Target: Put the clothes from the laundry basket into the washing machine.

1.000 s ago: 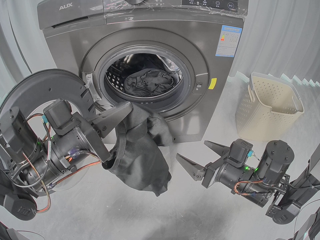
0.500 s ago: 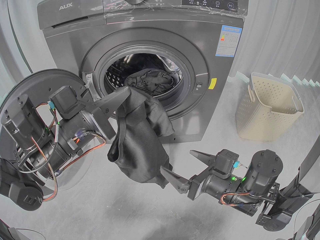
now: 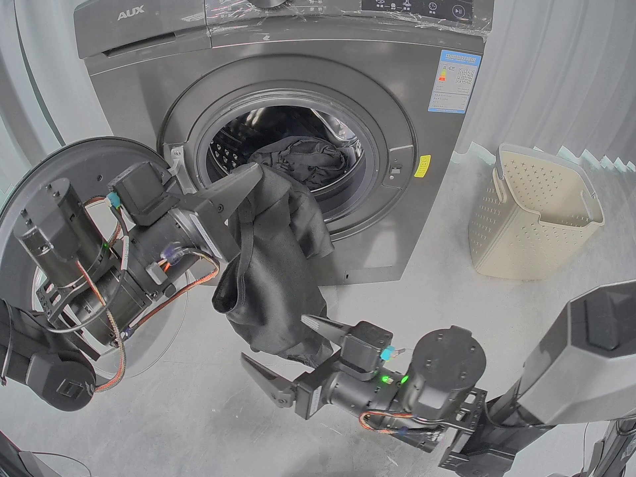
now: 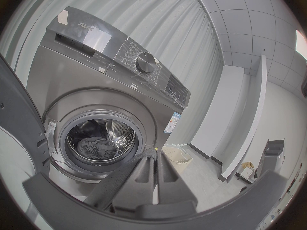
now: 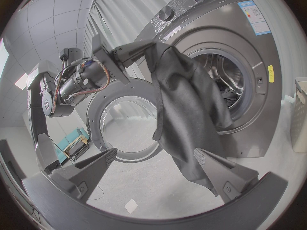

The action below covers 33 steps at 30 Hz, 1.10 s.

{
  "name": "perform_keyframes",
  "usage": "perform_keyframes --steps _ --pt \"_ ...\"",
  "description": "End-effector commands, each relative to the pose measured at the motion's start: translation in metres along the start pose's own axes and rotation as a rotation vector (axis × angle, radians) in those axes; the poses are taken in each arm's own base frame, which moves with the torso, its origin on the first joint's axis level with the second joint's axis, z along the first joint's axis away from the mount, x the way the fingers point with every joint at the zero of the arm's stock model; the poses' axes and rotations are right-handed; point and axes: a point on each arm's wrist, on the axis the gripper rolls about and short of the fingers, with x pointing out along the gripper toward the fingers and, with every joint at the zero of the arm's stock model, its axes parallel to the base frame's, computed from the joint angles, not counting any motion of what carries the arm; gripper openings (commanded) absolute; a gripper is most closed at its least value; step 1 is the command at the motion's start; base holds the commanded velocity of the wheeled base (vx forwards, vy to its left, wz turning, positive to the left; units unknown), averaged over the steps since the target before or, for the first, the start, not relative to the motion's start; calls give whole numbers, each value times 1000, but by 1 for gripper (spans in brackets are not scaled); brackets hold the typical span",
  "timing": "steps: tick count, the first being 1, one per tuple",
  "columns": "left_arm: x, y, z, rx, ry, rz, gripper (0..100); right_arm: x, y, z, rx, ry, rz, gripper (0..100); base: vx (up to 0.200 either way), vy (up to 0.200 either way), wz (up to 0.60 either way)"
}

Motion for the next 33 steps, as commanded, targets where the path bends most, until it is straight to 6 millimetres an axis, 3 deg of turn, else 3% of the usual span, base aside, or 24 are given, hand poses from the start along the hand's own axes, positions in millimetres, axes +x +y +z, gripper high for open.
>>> perform_keyframes --steps 1,6,12,21,33 --pt "5 2 -3 -1 0 19 0 30 3 -25 -5 12 16 100 0 0 0" --pt "7 2 -3 1 -19 19 0 49 4 -35 -4 7 29 100 0 0 0" --pt "8 2 -3 2 -30 14 0 64 -2 -34 -2 2 30 100 0 0 0" --pt "7 0 -3 0 -31 10 0 102 -34 -35 -8 -16 -46 100 0 0 0" --pt "7 1 -4 2 -28 12 0 112 -64 -37 -45 -21 -136 100 0 0 0"
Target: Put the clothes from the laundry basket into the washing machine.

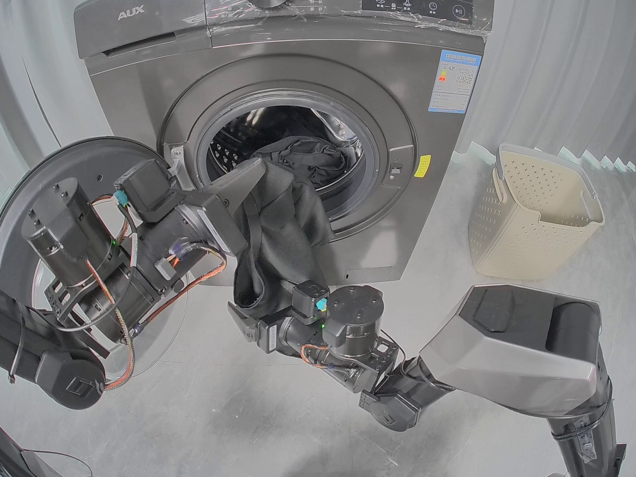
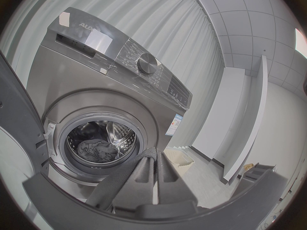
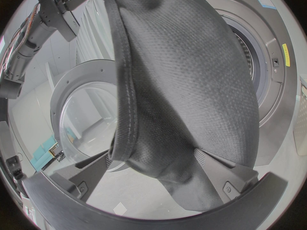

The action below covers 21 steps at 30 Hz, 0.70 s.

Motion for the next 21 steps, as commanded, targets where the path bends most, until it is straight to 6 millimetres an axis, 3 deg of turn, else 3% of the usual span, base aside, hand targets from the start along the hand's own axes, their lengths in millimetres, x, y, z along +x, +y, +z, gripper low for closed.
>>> perform_keyframes --steps 1,9,10,16,21 --pt "0 0 0 -1 1 0 0 3 -7 -3 -1 -4 -18 100 0 0 0" --pt "-1 1 -1 -1 3 4 0 6 -9 4 2 -20 -23 100 0 0 0" --pt "0 1 0 -1 2 3 0 5 -9 5 4 -23 -23 0 0 0 0" --pt "2 6 -5 2 16 19 0 -6 -1 18 7 -31 -8 0 0 0 0" --pt "4 16 -8 10 21 63 0 -40 3 42 4 -7 0 0 0 0 0"
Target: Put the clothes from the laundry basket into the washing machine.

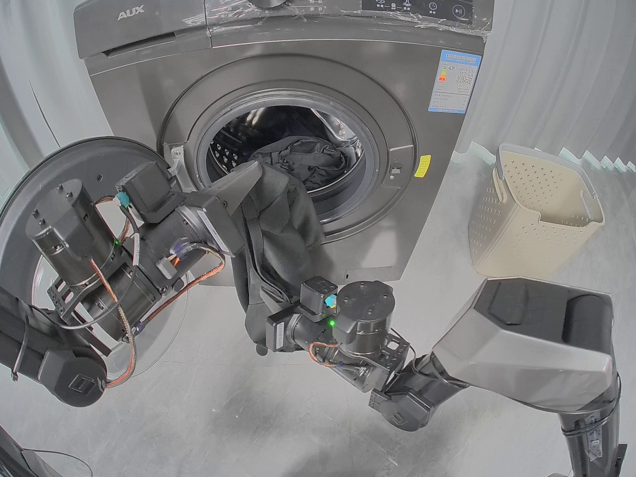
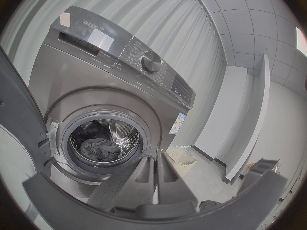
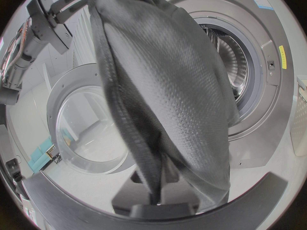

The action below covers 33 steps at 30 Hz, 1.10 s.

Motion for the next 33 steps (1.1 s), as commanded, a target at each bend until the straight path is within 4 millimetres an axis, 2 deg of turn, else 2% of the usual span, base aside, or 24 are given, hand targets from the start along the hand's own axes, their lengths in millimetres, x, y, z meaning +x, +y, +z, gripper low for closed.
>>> perform_keyframes --steps 1,5,6,8,12,13,15,18,20,30,33 --pt "3 10 -6 7 14 40 0 -34 5 35 1 -8 12 0 0 0 0" --pt "3 12 -3 10 4 45 0 -68 -2 55 -6 11 0 0 0 0 0" --pt "3 12 -3 10 4 45 0 -68 -2 55 -6 11 0 0 0 0 0" --pt "2 13 0 12 -5 50 0 -87 -15 67 -25 17 -30 0 0 0 0" --pt "2 19 4 20 -20 74 0 -106 -38 79 -64 10 -54 0 0 0 0" --pt "2 19 4 20 -20 74 0 -106 -38 79 -64 10 -54 0 0 0 0" --pt "1 25 6 27 -24 96 0 -119 -54 86 -87 12 -75 0 0 0 0" --pt "0 26 7 28 -29 97 0 -126 -63 91 -99 4 -95 0 0 0 0" --pt "-3 24 11 30 -36 95 0 -131 -74 102 -112 -34 -126 0 0 0 0" --pt "-18 9 24 43 -58 59 0 -132 -78 138 -120 -226 -143 0 0 0 0" --pt "-23 6 31 45 -79 53 0 -136 -89 152 -96 -316 -173 0 0 0 0"
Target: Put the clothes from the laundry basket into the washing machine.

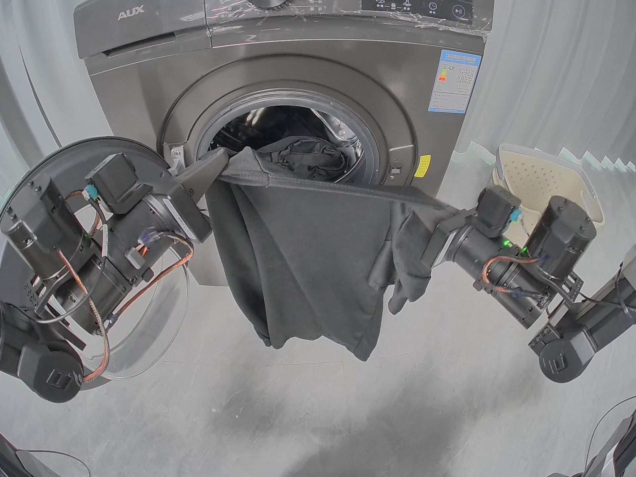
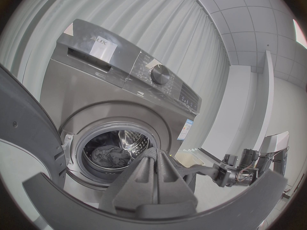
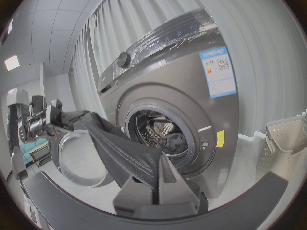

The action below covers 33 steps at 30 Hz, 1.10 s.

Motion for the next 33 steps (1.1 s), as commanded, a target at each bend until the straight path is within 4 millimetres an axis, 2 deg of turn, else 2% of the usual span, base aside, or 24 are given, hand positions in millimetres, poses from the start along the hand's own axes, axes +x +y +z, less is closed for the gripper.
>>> perform_keyframes --steps 1,4,10,17,33 --pt "-8 -4 13 1 -38 -11 0 -1 -10 19 18 -96 -30 0 0 0 0" --pt "-11 -6 15 1 -47 -16 0 4 -9 33 22 -161 -28 0 0 0 0" --pt "-10 -6 19 7 -67 -18 0 9 -2 43 32 -210 -26 0 0 0 0" --pt "-14 -9 30 14 -106 -26 0 5 3 56 37 -249 -14 0 0 0 0" --pt "-17 -9 32 17 -112 -28 0 7 14 59 78 -264 -4 0 0 0 0"
